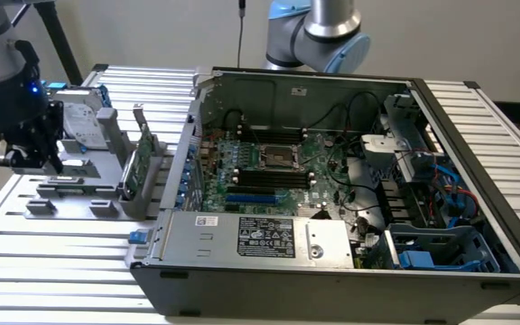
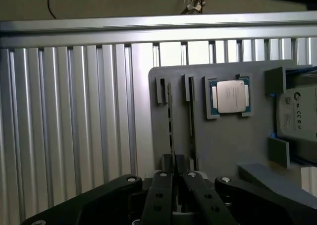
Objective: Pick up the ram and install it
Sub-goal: 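Pick up the ram and move it above insertion slot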
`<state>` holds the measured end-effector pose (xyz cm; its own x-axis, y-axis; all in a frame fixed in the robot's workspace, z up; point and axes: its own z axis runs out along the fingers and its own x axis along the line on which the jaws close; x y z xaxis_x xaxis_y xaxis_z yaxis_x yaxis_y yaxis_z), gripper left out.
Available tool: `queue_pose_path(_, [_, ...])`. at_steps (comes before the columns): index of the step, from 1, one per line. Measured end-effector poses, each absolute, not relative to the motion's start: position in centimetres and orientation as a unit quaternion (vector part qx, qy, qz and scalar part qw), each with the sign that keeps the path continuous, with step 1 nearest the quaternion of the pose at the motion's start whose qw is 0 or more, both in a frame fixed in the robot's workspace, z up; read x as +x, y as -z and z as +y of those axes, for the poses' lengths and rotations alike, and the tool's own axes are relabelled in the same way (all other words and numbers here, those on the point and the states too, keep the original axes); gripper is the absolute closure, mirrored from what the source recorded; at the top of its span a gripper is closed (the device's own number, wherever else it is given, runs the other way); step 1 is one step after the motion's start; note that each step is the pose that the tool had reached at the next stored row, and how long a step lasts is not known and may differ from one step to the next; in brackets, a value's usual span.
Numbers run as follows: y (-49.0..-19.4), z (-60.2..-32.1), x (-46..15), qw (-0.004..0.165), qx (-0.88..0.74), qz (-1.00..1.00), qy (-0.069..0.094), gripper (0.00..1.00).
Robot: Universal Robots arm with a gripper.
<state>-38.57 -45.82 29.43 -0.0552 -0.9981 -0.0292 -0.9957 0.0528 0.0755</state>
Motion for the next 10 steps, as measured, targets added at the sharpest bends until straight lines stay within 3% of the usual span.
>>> queue_pose_path(10, [-34.0,-45.8,-35.6,0.016,0.691,-0.722,0.039,0.86])
